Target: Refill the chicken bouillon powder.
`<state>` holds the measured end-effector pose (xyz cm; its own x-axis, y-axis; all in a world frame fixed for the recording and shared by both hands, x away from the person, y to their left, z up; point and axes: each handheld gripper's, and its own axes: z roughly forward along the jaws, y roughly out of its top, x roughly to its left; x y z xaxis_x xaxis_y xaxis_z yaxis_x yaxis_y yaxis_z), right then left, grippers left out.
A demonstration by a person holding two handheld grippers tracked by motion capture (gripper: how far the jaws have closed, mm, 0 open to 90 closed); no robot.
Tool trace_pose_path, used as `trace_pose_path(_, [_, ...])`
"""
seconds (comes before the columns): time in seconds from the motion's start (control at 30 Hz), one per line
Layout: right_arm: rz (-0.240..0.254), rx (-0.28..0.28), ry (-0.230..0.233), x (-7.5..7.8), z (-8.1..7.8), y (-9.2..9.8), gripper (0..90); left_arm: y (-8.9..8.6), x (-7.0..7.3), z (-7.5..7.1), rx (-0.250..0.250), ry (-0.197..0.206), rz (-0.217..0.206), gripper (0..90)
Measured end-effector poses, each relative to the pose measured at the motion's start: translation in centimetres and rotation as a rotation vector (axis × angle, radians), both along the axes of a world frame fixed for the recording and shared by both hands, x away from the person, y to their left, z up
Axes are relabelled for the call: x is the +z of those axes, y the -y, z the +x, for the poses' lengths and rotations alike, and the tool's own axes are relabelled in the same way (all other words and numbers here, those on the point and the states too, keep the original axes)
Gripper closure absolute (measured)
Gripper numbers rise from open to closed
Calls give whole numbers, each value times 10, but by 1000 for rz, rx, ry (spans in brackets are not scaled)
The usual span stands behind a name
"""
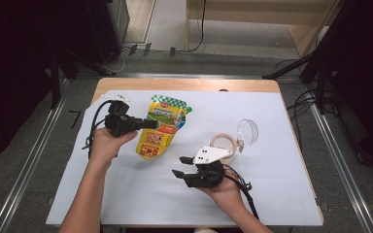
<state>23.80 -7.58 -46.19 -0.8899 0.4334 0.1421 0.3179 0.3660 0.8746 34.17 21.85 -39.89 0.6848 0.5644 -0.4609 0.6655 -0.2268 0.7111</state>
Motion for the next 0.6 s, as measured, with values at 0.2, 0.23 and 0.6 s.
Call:
trace_pose_path(0.2, [1,8,3,1,0,-2,521,-11,-3,-13,14,2,-11,878])
trace_pose_path(0.23, [-1,8,3,1,0,-2,521,-13,-4,-16,17,2,-14,876])
trace_pose_path(0.6, [-1,11,-2,1,1,-2,522,-29,-7,-38,27,45,-5,819])
